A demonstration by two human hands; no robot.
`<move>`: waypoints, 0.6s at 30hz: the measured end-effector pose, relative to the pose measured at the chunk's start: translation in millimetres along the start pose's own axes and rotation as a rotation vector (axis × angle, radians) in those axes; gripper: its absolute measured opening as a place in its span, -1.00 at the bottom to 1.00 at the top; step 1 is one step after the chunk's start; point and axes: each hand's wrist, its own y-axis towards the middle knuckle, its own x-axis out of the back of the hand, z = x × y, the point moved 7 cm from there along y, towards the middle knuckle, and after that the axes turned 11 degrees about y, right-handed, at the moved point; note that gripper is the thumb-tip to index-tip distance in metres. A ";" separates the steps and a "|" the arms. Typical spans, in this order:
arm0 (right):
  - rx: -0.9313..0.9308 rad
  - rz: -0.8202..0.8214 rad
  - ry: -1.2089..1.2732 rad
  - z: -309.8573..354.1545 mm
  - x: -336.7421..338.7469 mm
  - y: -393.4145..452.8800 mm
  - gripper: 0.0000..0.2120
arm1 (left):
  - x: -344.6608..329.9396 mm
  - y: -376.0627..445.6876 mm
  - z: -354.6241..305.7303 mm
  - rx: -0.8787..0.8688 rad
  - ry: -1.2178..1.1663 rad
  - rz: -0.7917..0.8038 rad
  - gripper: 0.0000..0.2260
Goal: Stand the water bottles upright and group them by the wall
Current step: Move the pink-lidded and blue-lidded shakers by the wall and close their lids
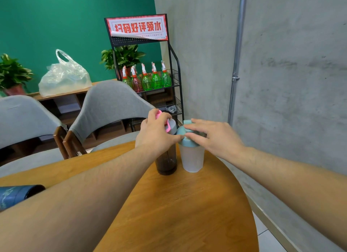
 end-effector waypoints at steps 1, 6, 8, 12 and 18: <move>-0.014 0.021 -0.006 -2.3 -1.8 -0.3 -0.66 | 0.2 0.0 0.2 -0.005 -0.005 0.006 -0.39; -0.071 0.082 0.085 -13.3 -8.6 10.1 -0.65 | 2.5 -1.3 0.6 -0.026 -0.008 0.019 -0.46; -0.084 0.105 0.107 -17.1 -13.1 14.2 -0.64 | 2.7 -0.6 0.6 -0.036 -0.014 0.025 -0.49; -0.107 0.119 0.145 -20.3 -15.6 16.2 -0.61 | 2.3 3.6 1.1 -0.041 -0.007 0.072 -0.46; -0.097 0.107 0.166 -1.5 -8.7 7.7 -0.51 | 7.5 1.6 2.7 -0.021 0.017 0.109 -0.31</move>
